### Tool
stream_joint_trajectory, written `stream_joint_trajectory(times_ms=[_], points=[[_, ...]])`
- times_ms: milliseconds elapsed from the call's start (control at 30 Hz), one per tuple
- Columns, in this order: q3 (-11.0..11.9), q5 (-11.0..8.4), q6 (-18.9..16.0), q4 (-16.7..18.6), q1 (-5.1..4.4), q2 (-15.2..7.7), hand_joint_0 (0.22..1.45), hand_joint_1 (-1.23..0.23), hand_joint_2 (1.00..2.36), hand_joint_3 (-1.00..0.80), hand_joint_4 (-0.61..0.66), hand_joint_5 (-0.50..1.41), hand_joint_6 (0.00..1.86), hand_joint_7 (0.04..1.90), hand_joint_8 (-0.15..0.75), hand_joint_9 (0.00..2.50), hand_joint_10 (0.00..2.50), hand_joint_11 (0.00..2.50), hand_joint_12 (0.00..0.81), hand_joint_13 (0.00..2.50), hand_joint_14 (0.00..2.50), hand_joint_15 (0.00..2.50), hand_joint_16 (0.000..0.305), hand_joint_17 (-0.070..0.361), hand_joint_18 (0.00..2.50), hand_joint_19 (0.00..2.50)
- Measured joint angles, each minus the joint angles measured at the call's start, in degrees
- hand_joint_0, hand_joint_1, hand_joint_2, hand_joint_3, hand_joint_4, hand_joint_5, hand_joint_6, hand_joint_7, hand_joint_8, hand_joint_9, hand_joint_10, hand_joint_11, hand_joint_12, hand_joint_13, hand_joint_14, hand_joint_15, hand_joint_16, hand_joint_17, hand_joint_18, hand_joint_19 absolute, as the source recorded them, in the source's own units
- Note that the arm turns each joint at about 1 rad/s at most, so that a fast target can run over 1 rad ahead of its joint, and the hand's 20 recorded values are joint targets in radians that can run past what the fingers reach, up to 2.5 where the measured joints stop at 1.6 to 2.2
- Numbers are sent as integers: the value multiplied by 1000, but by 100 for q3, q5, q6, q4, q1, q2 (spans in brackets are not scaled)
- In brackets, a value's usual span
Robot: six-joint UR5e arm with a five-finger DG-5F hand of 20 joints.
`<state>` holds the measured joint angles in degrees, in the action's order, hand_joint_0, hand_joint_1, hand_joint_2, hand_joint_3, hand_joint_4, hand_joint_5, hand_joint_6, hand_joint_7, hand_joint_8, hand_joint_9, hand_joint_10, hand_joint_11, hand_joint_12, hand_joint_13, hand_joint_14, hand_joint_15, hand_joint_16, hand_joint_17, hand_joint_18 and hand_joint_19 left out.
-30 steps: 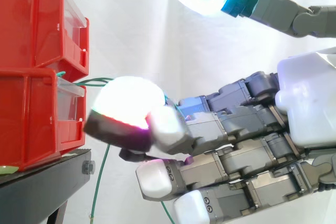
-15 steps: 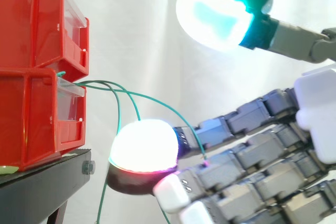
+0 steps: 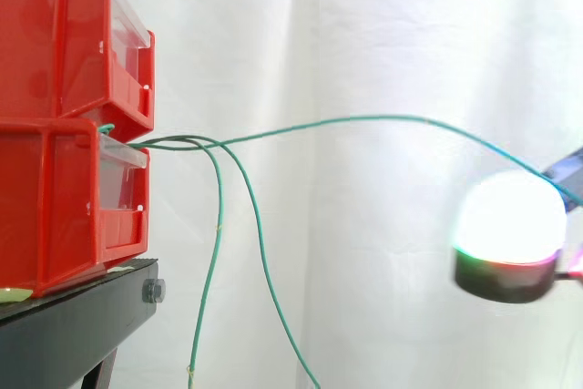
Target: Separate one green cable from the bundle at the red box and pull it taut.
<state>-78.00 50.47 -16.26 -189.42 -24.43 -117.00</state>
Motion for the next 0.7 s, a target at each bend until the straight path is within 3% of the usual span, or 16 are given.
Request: stream_joint_trajectory(times_ms=[133,400,533,700], points=[[-429,6,96,-38,12,369,395,-632,1000,-500,196,-240,502,748,336,728,15,630,386,659,21,684,71,161,529,689],[-1632,1,56,195,84,1567,402,-618,1000,-500,204,-232,502,755,333,759,16,659,383,681,21,699,70,157,532,706],[-1991,-21,-48,174,156,2167,410,-611,1000,-500,215,-222,502,769,331,784,16,656,377,701,20,714,68,153,541,725],[-2219,-57,-303,-34,277,2799,416,-607,1000,-500,215,-217,502,778,322,801,16,666,374,701,20,712,67,151,535,738]])
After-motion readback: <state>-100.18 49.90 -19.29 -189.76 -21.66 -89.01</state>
